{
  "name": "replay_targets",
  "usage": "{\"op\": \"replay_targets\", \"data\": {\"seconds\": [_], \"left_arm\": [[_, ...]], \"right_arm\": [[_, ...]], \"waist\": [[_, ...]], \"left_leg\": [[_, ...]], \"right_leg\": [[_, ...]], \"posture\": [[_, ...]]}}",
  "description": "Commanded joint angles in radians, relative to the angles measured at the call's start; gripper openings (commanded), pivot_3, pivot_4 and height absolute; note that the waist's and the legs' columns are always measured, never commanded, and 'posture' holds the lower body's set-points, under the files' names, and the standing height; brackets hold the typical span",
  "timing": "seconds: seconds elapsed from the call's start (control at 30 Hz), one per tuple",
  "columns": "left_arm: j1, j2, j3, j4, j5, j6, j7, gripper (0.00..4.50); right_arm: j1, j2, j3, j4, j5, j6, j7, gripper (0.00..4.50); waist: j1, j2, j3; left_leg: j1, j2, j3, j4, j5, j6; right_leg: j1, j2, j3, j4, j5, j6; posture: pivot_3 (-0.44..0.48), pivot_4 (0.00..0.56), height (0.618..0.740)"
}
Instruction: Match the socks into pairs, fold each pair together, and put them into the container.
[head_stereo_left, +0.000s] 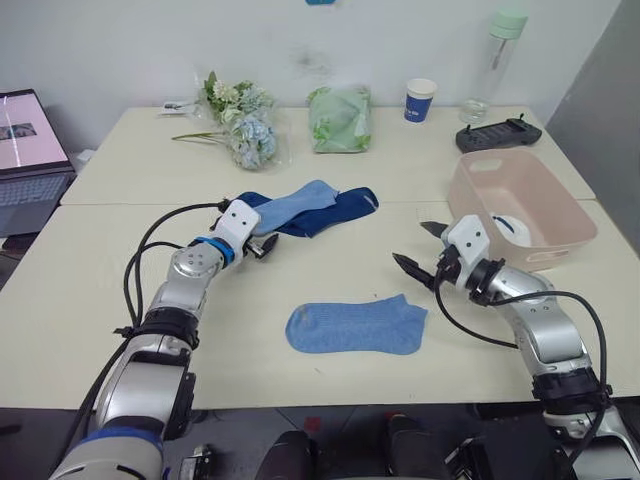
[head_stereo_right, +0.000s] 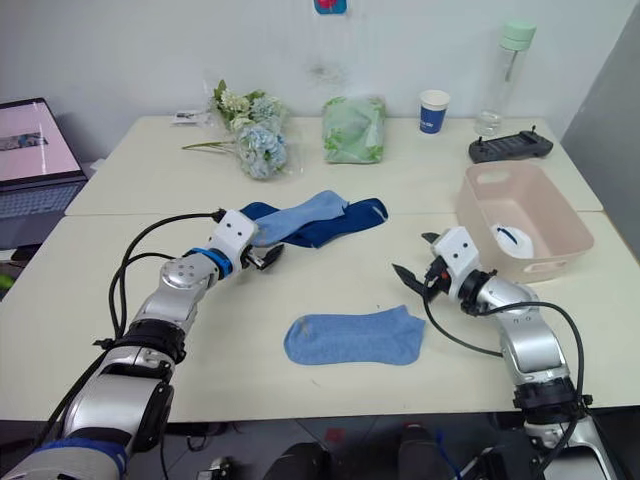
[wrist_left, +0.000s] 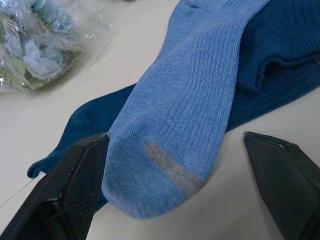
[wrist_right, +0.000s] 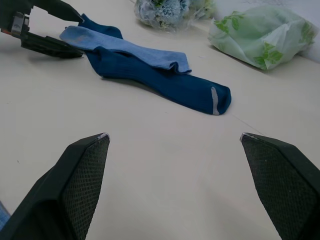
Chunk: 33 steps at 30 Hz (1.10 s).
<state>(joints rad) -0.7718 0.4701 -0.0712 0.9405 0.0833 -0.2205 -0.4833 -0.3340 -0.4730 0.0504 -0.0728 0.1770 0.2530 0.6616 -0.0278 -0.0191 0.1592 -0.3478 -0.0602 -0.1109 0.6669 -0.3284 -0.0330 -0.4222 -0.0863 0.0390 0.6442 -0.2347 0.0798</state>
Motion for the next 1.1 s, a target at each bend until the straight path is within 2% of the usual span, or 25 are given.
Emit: {"op": "replay_targets", "data": {"seconds": [0.03,0.37,0.5,0.6,0.7,0.8,0.87,0.93,0.97,1.03,1.1], "left_arm": [[-0.028,0.004,0.012,0.061,0.012,-0.047,0.023,3.27],[-0.030,0.017,0.045,0.096,-0.025,-0.091,-0.013,0.05],[-0.018,0.031,0.065,0.070,-0.034,-0.079,-0.036,0.05],[0.010,0.042,0.069,-0.021,-0.056,-0.041,-0.086,0.05],[0.094,0.068,0.096,-0.259,-0.128,0.114,-0.171,0.05],[0.253,0.143,0.089,-0.627,-0.193,0.352,-0.275,0.05],[0.351,0.171,0.092,-0.868,-0.281,0.545,-0.310,0.05],[0.407,0.178,0.101,-1.038,-0.366,0.713,-0.314,0.05],[0.422,0.178,0.106,-1.094,-0.396,0.777,-0.310,0.05],[0.438,0.146,0.109,-1.251,-0.540,0.975,-0.289,0.05],[0.411,0.077,0.112,-1.314,-0.626,1.098,-0.234,0.05]], "right_arm": [[0.009,-0.005,-0.023,-0.076,0.008,0.019,-0.019,4.50],[0.004,-0.008,-0.023,-0.095,0.008,0.048,-0.021,4.50],[-0.001,-0.013,-0.018,-0.093,0.009,0.052,-0.009,4.50],[-0.007,-0.014,-0.016,-0.089,0.009,0.054,-0.005,4.50],[-0.006,-0.017,-0.015,-0.091,0.011,0.057,0.000,4.50],[-0.004,-0.025,-0.021,-0.091,0.015,0.062,0.003,4.50],[-0.001,-0.031,-0.030,-0.085,0.017,0.058,0.004,4.50],[-0.001,-0.035,-0.036,-0.077,0.019,0.055,0.004,4.50],[-0.002,-0.036,-0.037,-0.074,0.018,0.054,0.005,4.50],[-0.007,-0.038,-0.041,-0.064,0.019,0.050,0.009,4.50],[-0.015,-0.038,-0.042,-0.055,0.019,0.049,0.014,4.50]], "waist": [[0.000,0.000,0.000],[-0.004,0.000,0.000],[-0.004,0.000,0.000],[-0.005,0.000,0.000],[-0.007,0.000,0.000],[-0.013,0.000,0.000],[-0.012,0.000,0.000],[-0.010,0.000,0.000],[-0.007,0.000,0.000],[0.000,0.000,0.000],[0.003,0.000,0.000]], "left_leg": [[0.000,0.000,0.000,0.000,0.000,0.000],[0.000,0.000,0.000,0.000,0.000,0.000],[0.000,0.000,0.000,0.000,0.000,0.000],[0.000,0.000,0.000,0.000,0.000,0.000],[-0.001,0.001,0.000,0.000,0.000,0.000],[-0.001,0.002,0.000,0.000,0.000,0.000],[-0.001,0.003,0.000,-0.001,0.000,0.000],[-0.001,0.004,0.000,-0.001,0.000,0.000],[-0.001,0.005,0.000,-0.001,0.000,0.000],[-0.001,0.005,-0.001,0.000,0.000,0.001],[-0.001,0.004,-0.002,0.001,0.000,0.001]], "right_leg": [[0.000,0.000,0.000,0.000,0.000,0.000],[0.000,0.001,0.000,0.001,0.000,0.000],[-0.001,0.001,0.000,0.001,0.000,0.000],[-0.001,0.001,0.000,0.001,0.000,0.000],[-0.001,0.001,0.001,0.001,0.000,0.000],[-0.002,0.001,0.001,0.001,0.000,0.000],[-0.003,0.001,0.002,0.001,0.000,0.000],[-0.002,0.000,0.002,0.000,0.000,0.000],[-0.002,0.000,0.002,0.001,0.000,0.000],[-0.001,0.000,0.002,0.001,0.000,0.000],[0.001,0.000,0.001,0.001,0.000,0.000]], "posture": [[0.000,0.150,0.740],[0.000,0.150,0.740],[0.000,0.150,0.740],[0.000,0.150,0.740],[0.000,0.150,0.740],[0.000,0.150,0.740],[0.000,0.150,0.740],[0.000,0.150,0.740],[0.000,0.150,0.740],[0.000,0.150,0.740],[0.000,0.150,0.740]]}}
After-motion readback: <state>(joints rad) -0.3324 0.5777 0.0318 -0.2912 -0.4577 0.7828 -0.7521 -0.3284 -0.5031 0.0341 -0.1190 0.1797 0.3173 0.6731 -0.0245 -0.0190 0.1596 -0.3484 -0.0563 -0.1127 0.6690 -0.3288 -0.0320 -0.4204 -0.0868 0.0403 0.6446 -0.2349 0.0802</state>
